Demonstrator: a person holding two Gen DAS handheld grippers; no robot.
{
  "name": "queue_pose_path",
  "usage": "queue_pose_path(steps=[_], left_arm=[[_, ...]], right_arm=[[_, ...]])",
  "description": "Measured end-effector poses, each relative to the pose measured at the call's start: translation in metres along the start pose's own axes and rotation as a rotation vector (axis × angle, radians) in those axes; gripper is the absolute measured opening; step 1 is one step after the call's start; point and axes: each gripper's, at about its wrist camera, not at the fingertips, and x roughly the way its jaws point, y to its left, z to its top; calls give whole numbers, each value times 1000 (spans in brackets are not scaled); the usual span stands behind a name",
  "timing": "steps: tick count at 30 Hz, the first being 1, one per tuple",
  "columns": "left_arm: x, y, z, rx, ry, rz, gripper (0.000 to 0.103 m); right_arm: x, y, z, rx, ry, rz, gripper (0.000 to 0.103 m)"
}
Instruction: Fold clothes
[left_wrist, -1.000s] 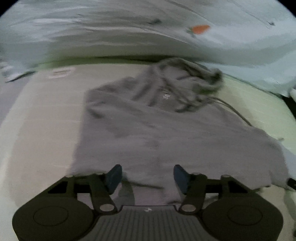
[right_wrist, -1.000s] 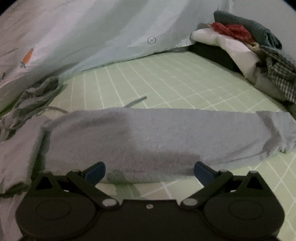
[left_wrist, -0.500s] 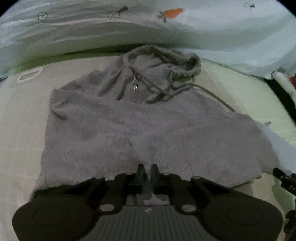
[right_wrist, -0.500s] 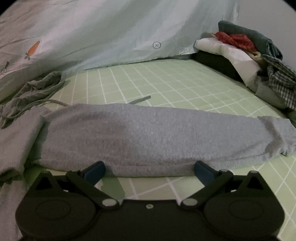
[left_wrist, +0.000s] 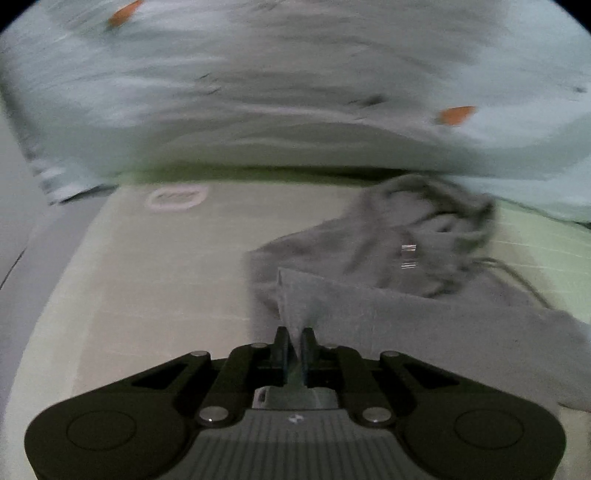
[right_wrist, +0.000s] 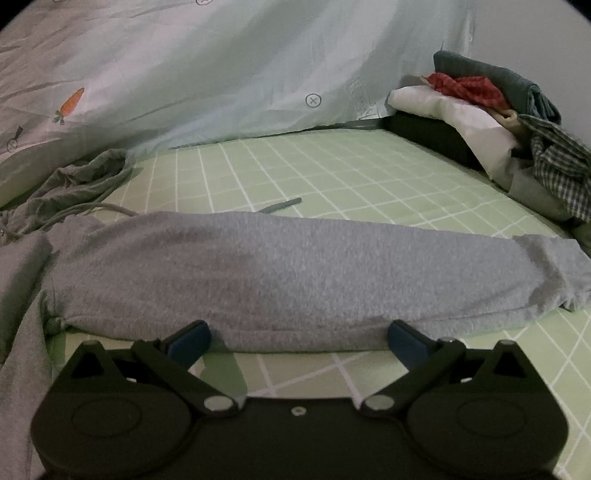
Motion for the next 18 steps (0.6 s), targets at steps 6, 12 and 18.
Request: queue_pose_path(steps=[6,12,18], left_arm=[[8,17,-6,-110,78,72,60],[5,-20,-26,-11,61,33,98],[26,-49,-56,87,161,-24,99]], right_arm=[[0,1,-1,4,-5,-4,103],[-1,0,2,9,11,1,103],[0,-10,10,19,45,39,103]])
